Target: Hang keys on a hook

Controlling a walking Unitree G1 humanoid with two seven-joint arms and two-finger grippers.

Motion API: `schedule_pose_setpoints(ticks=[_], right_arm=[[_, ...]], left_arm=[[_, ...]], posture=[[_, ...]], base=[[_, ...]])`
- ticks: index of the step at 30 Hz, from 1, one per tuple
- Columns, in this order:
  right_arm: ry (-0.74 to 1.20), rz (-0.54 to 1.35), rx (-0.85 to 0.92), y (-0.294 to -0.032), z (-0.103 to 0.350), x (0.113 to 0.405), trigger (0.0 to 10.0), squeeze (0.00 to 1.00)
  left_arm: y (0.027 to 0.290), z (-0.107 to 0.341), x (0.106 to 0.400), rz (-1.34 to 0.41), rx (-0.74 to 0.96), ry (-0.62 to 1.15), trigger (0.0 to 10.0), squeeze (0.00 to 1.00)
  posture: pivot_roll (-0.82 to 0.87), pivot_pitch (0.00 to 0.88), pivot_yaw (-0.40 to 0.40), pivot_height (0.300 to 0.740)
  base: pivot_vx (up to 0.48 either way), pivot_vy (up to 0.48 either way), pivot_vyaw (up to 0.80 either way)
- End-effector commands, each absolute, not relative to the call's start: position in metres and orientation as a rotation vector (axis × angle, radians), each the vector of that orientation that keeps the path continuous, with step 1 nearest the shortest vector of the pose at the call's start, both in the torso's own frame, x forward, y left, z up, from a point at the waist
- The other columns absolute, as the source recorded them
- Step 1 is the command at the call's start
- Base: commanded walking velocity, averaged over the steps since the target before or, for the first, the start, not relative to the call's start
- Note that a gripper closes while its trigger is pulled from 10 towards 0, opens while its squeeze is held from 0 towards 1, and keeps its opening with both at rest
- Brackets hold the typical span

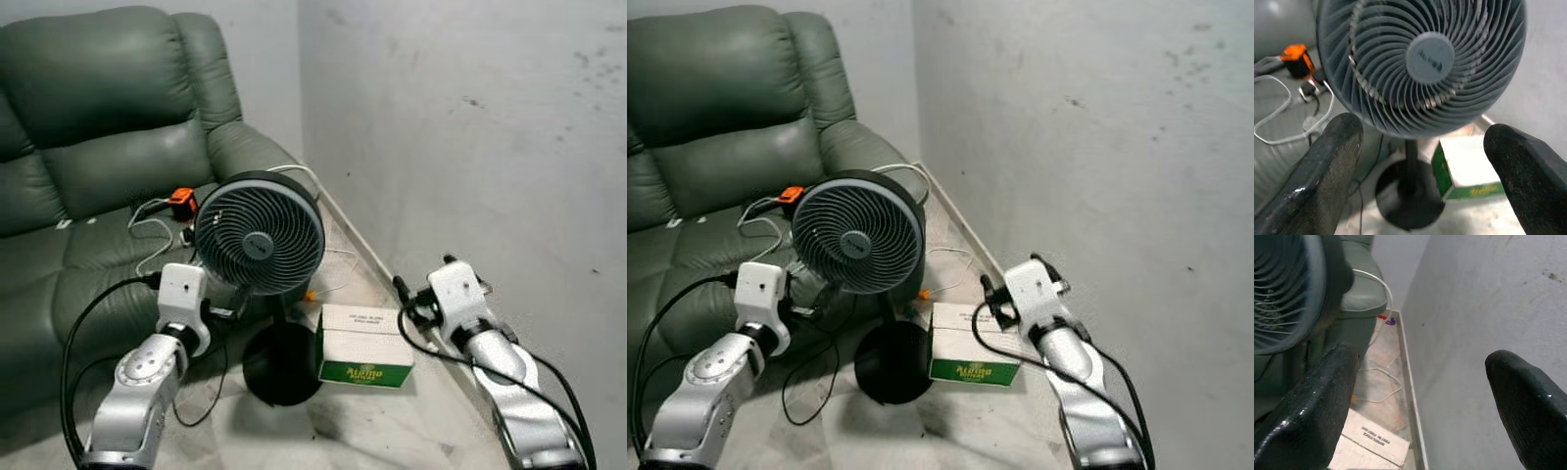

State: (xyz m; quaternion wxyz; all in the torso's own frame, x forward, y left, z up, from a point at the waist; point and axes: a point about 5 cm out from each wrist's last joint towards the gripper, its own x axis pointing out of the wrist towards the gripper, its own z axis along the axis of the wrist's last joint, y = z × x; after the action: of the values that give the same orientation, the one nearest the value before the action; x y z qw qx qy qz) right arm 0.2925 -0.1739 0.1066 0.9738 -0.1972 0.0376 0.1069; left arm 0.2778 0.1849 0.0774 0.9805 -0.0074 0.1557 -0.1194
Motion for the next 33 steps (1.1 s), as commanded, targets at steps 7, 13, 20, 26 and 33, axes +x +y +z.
schedule_pose_setpoints(ticks=[7, 13, 20, 26, 33], right_arm=[[0.136, 0.153, -0.417, -0.193, 0.092, 0.307, 10.0, 0.0], [0.281, 0.104, -0.39, -0.206, 0.06, 0.307, 10.0, 0.0], [0.406, 0.082, -0.372, -0.211, 0.028, 0.297, 10.0, 0.0], [0.594, -0.048, -0.211, -0.22, -0.008, 0.276, 10.0, 0.0], [0.751, -0.049, -0.235, -0.221, -0.036, 0.249, 10.0, 0.0]], left_arm=[[0.205, 0.056, 0.293, -0.232, 0.005, 0.41, 10.0, 0.0], [0.22, 0.03, 0.295, -0.121, -0.026, 0.486, 10.0, 0.0], [0.228, 0.0, 0.278, -0.028, -0.051, 0.607, 10.0, 0.0], [0.22, -0.044, 0.238, 0.009, -0.059, 0.808, 10.0, 0.0], [0.216, -0.066, 0.208, 0.022, -0.018, 0.945, 10.0, 0.0]], posture=[[0.03, 0.0, 0.035, 0.74], [0.02, 0.0, 0.022, 0.74], [0.02, 0.0, 0.017, 0.74], [0.01, 0.0, 0.025, 0.74], [0.0, 0.0, 0.025, 0.74]], base=[[0.0, 0.0, 0.0], [0.0, 0.0, 0.0], [0.0, 0.0, 0.0], [0.0, 0.0, 0.0], [0.0, 0.0, 0.0]])
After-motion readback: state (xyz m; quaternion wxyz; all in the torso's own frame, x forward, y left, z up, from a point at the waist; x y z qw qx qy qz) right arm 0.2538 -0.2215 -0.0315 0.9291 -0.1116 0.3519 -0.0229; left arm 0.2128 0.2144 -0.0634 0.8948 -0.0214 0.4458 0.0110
